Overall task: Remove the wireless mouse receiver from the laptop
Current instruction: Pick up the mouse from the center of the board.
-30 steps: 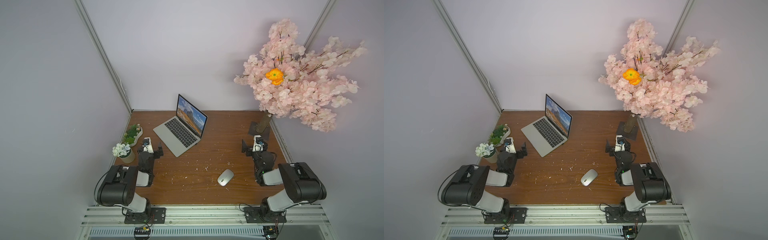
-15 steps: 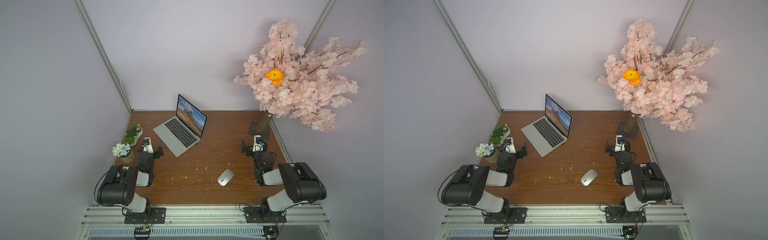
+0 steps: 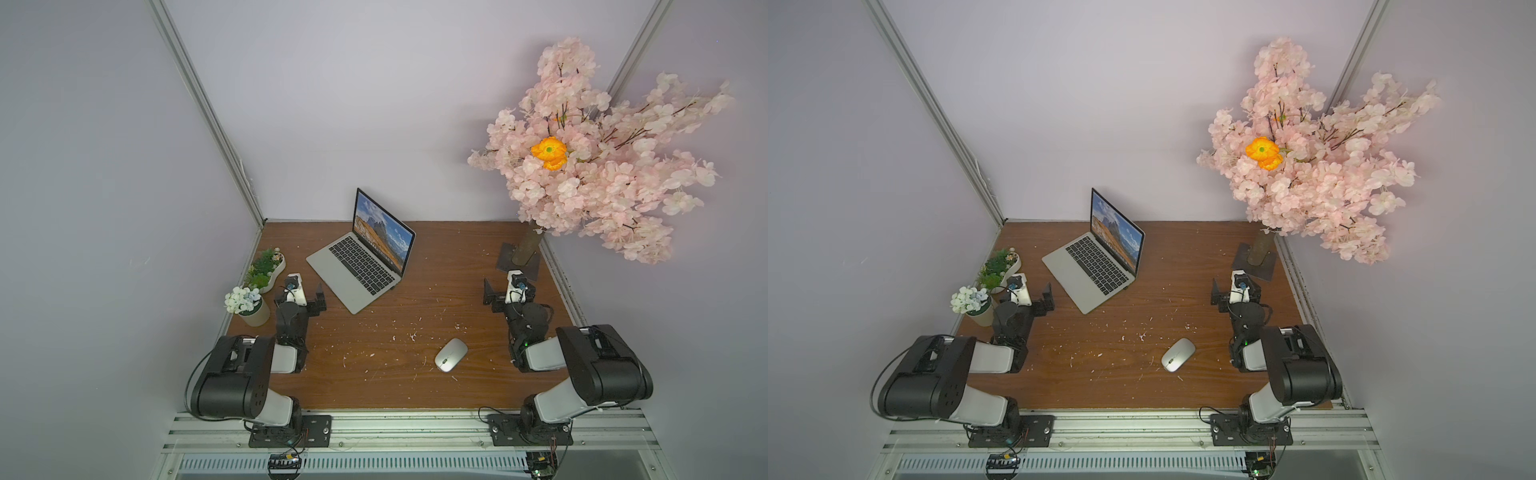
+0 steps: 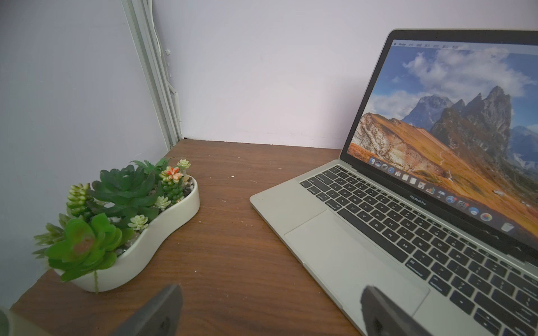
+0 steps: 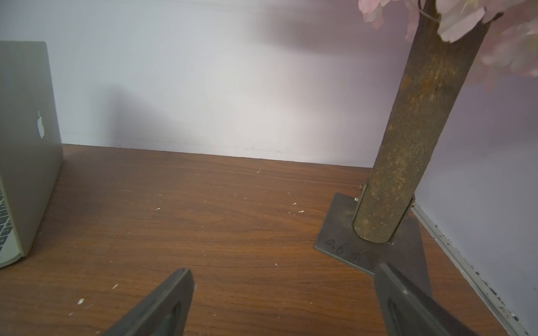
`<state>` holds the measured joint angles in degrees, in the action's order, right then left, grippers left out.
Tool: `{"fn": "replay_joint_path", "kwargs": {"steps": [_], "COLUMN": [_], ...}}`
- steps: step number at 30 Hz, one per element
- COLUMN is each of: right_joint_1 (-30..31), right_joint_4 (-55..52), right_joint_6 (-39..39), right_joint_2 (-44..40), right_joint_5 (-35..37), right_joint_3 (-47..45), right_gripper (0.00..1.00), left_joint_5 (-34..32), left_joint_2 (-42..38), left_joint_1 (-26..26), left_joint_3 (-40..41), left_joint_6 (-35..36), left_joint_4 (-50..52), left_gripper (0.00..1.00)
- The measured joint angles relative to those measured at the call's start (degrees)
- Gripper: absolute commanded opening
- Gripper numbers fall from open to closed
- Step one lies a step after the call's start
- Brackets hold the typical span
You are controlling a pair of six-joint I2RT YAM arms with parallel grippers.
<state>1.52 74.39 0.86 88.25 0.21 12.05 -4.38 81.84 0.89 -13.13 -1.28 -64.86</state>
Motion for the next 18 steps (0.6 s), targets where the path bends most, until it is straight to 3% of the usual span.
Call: {"fn": "replay_joint_path", "kwargs": {"steps": [4, 9, 13, 18], "right_joint_1": [0.0, -0.2, -0.9, -2.6], "right_joint_4": [0.0, 0.1, 0.2, 1.4], "right_joint_6": [0.0, -0.1, -0.3, -1.2], "right_joint_2": [0.0, 0.0, 0.0, -0.1], "right_joint_5": [0.0, -0.4, -1.3, -3.5], "right_joint_3": [0.0, 0.0, 0.0, -0.2], "right_gripper": [1.00, 1.00, 0.99, 1.00], "left_joint_5": [0.5, -2.1, -3.3, 4.9], "left_joint_2": [-8.9, -15.9, -11.3, -4.5], "left_joint_1": [0.0, 0.0, 0.0, 0.0], "left_joint_3": [-2.3, -5.7, -18.2, -28.1], "left_joint_6": [-1.3, -11.3, -17.8, -20.8], "left_joint_4": [4.6, 12.8, 28.9, 42.9], "left_gripper": [0.98, 0.98, 0.98, 0.98]}}
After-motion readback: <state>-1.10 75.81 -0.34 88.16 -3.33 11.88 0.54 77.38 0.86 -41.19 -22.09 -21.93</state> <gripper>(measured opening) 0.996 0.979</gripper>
